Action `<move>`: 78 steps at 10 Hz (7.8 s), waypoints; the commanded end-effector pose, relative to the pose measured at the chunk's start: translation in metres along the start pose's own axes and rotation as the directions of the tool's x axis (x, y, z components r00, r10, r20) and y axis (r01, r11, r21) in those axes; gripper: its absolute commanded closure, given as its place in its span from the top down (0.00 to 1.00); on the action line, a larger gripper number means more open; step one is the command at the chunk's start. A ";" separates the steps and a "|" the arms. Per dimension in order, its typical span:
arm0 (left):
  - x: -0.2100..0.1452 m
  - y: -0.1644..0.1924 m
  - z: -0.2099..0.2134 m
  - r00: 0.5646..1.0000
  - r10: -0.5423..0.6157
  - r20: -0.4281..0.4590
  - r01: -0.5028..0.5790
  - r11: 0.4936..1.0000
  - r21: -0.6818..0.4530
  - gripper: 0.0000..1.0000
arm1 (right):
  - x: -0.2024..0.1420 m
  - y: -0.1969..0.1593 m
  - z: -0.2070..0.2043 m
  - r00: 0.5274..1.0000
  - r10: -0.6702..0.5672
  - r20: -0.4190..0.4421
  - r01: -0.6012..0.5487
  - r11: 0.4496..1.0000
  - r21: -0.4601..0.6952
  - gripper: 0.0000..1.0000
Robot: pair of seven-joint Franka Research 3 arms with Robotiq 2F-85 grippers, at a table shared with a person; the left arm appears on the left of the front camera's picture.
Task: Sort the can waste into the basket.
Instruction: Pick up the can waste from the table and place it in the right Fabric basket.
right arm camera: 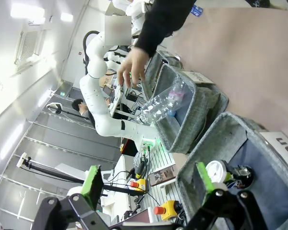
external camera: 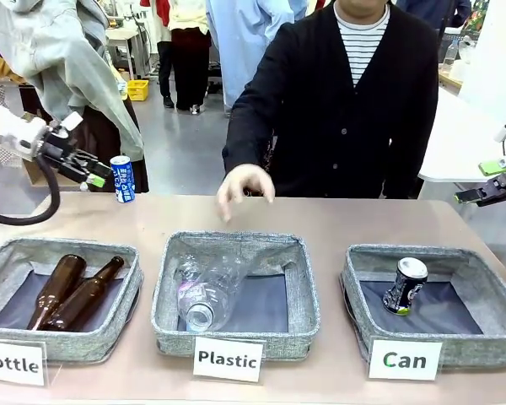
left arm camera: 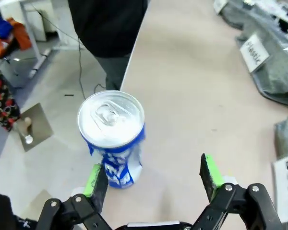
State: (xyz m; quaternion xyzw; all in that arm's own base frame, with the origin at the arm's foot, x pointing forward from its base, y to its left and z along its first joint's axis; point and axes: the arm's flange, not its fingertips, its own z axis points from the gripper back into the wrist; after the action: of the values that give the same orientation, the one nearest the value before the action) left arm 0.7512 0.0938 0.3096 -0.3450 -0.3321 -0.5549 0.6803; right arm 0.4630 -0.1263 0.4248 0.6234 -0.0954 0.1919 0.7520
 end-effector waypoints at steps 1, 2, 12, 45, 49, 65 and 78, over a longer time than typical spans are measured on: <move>0.004 0.021 -0.005 1.000 0.017 -0.025 -0.016 0.999 0.044 1.00 | 0.001 0.002 0.002 1.000 0.013 -0.011 -0.013 1.000 0.000 1.00; 0.004 0.026 -0.010 1.000 0.021 -0.021 -0.020 0.998 0.051 1.00 | 0.001 0.002 0.002 1.000 0.013 -0.011 -0.013 1.000 0.000 1.00; 0.008 0.039 -0.037 0.999 -0.040 -0.007 0.041 0.999 0.021 0.00 | 0.001 0.002 0.002 1.000 0.013 -0.011 -0.013 1.000 0.000 1.00; 0.491 -0.357 -0.513 0.767 -0.279 -0.578 0.100 0.942 -0.322 0.03 | -0.146 0.044 0.072 0.816 -0.461 0.349 0.578 0.640 -0.506 1.00; 0.436 -0.400 -0.521 0.746 -0.314 -0.587 0.110 0.928 -0.356 0.03 | -0.146 0.044 0.072 0.816 -0.461 0.349 0.578 0.640 -0.506 1.00; 0.434 -0.422 -0.516 0.788 -0.425 -0.446 0.198 0.860 -0.470 1.00 | -0.146 0.044 0.072 0.816 -0.461 0.349 0.578 0.640 -0.506 1.00; 0.219 -0.427 -0.091 0.630 0.747 0.212 -0.722 0.664 -0.197 1.00 | -0.008 0.162 -0.115 0.933 -0.324 0.158 0.354 0.904 -0.240 1.00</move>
State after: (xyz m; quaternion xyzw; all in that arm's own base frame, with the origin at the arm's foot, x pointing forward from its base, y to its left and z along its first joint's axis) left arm 0.4054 -0.2249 0.5059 -0.5213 -0.2217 -0.2169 0.7950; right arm 0.3764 -0.0041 0.5441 0.4995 -0.0871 0.0398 0.8610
